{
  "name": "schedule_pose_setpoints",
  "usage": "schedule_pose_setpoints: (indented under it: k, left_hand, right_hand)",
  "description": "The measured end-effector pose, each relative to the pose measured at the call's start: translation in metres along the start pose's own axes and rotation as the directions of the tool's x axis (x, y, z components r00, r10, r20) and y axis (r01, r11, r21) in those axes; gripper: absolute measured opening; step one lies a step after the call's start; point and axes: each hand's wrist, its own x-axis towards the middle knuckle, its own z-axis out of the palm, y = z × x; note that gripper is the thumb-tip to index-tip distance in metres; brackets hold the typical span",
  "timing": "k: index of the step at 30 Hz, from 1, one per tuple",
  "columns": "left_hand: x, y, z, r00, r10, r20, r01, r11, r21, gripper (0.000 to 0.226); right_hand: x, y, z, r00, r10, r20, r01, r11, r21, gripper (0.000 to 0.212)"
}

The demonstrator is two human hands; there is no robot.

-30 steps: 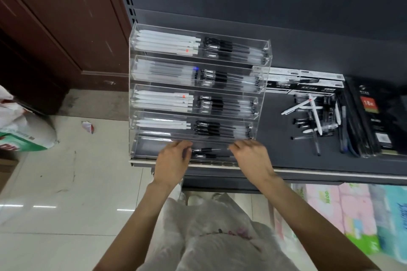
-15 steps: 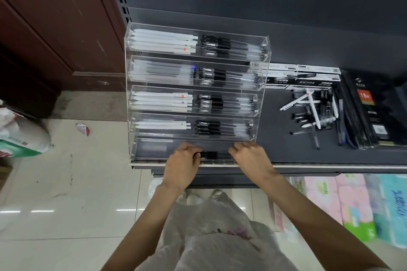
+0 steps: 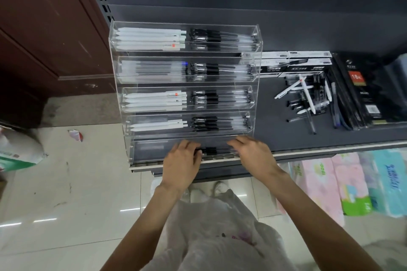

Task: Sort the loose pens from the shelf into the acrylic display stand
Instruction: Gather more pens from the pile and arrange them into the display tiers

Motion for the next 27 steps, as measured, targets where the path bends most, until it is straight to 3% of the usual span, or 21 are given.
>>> schedule_pose_setpoints:
  k: [3, 7, 10, 12, 14, 17, 19, 23, 27]
  left_hand:
    - [-0.001, 0.009, -0.009, 0.985, 0.094, -0.148, -0.097, 0.995, -0.013, 0.020]
    - [0.006, 0.039, -0.020, 0.862, 0.308, -0.402, -0.374, 0.923, -0.094, 0.027]
    - [0.016, 0.080, -0.019, 0.792, 0.409, -0.453, -0.534, 0.824, -0.189, 0.025]
    - [0.027, 0.112, -0.011, 0.796, 0.453, -0.401, -0.568, 0.788, -0.238, 0.020]
    - [0.042, 0.146, 0.003, 0.845, 0.468, -0.260, -0.526, 0.815, -0.241, 0.021]
    - [0.075, 0.190, 0.036, 0.921, 0.389, 0.023, -0.379, 0.909, -0.172, 0.044]
    - [0.100, 0.215, 0.061, 0.933, 0.338, 0.121, -0.328, 0.940, -0.098, 0.057]
    - [0.140, 0.256, 0.103, 0.955, 0.174, 0.241, -0.184, 0.983, 0.018, 0.072]
    - [0.157, 0.284, 0.133, 0.978, 0.007, 0.210, -0.041, 0.987, 0.157, 0.088]
  right_hand:
    - [-0.008, 0.000, -0.011, 0.992, 0.070, -0.103, -0.035, 0.950, 0.310, 0.032]
    - [-0.031, 0.012, -0.033, 0.887, 0.374, -0.271, -0.153, 0.791, 0.592, 0.023]
    - [-0.051, 0.048, -0.038, 0.777, 0.544, -0.318, -0.267, 0.741, 0.616, 0.024]
    - [-0.062, 0.084, -0.034, 0.748, 0.576, -0.331, -0.343, 0.761, 0.550, 0.027]
    - [-0.070, 0.128, -0.027, 0.756, 0.576, -0.311, -0.419, 0.791, 0.446, 0.031]
    - [-0.076, 0.191, -0.014, 0.806, 0.566, -0.174, -0.492, 0.803, 0.336, 0.048]
    - [-0.076, 0.223, -0.008, 0.833, 0.547, -0.079, -0.494, 0.801, 0.338, 0.057]
    - [-0.065, 0.258, -0.004, 0.873, 0.484, 0.067, -0.457, 0.760, 0.462, 0.061]
    - [-0.055, 0.272, -0.001, 0.908, 0.388, 0.159, -0.415, 0.779, 0.470, 0.065]
